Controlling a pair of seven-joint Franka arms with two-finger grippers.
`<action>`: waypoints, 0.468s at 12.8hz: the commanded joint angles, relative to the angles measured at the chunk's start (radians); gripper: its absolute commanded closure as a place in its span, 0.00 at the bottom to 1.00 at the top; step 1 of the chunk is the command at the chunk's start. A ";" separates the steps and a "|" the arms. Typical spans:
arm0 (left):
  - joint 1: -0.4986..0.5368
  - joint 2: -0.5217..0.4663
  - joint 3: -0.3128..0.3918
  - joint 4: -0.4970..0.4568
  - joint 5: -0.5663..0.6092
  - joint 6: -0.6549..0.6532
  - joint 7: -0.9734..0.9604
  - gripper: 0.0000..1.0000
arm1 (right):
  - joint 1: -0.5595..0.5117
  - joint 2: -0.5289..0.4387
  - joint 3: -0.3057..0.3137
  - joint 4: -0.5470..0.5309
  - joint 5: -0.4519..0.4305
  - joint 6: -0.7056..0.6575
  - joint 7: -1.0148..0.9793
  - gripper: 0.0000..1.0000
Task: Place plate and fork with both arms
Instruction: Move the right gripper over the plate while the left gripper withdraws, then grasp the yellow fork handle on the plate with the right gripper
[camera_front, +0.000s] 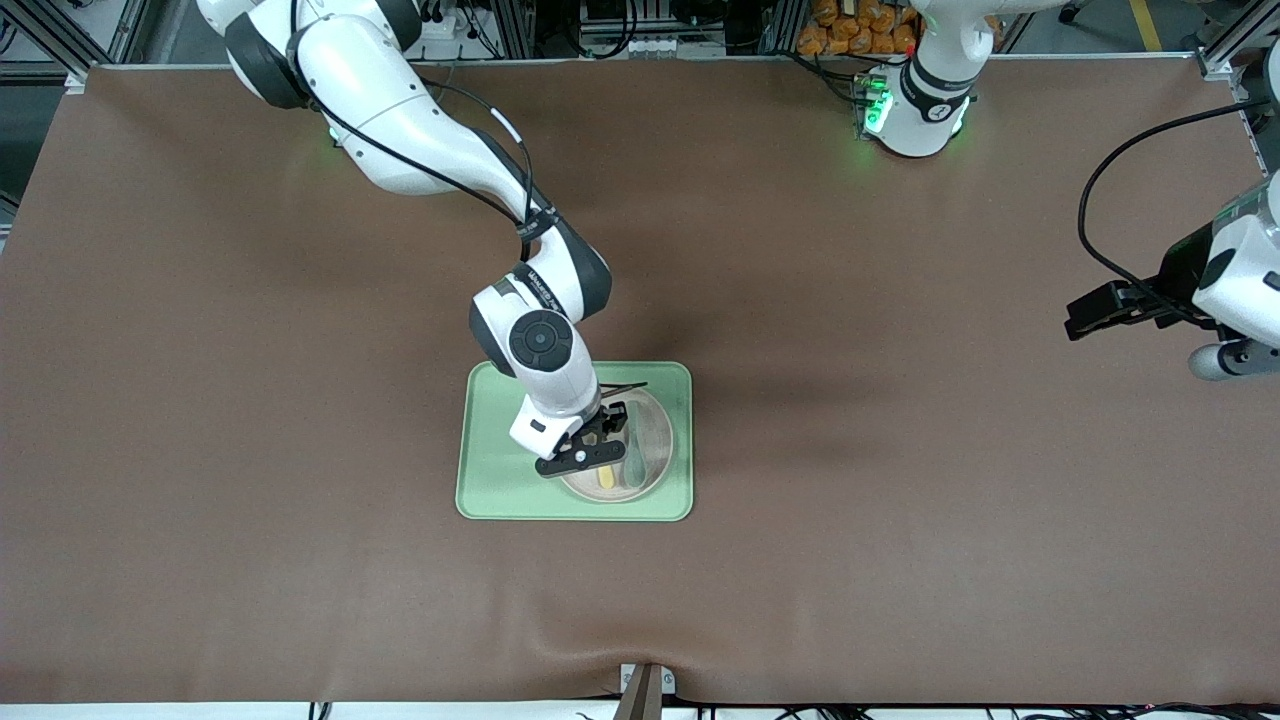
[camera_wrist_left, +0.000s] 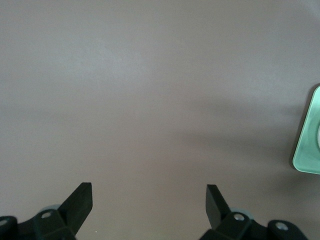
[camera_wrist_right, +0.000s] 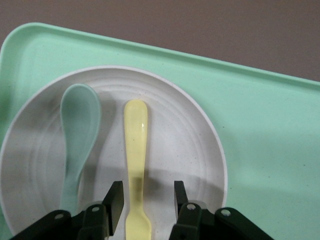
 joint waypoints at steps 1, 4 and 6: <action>0.009 -0.057 -0.005 -0.043 -0.014 0.001 0.010 0.00 | 0.016 0.034 -0.010 0.038 -0.032 0.006 0.024 0.53; 0.010 -0.074 -0.005 -0.056 -0.014 0.003 0.008 0.00 | 0.027 0.042 -0.010 0.033 -0.037 0.017 0.027 0.54; 0.010 -0.093 -0.005 -0.069 -0.014 0.003 0.013 0.00 | 0.034 0.043 -0.010 0.032 -0.041 0.017 0.027 0.55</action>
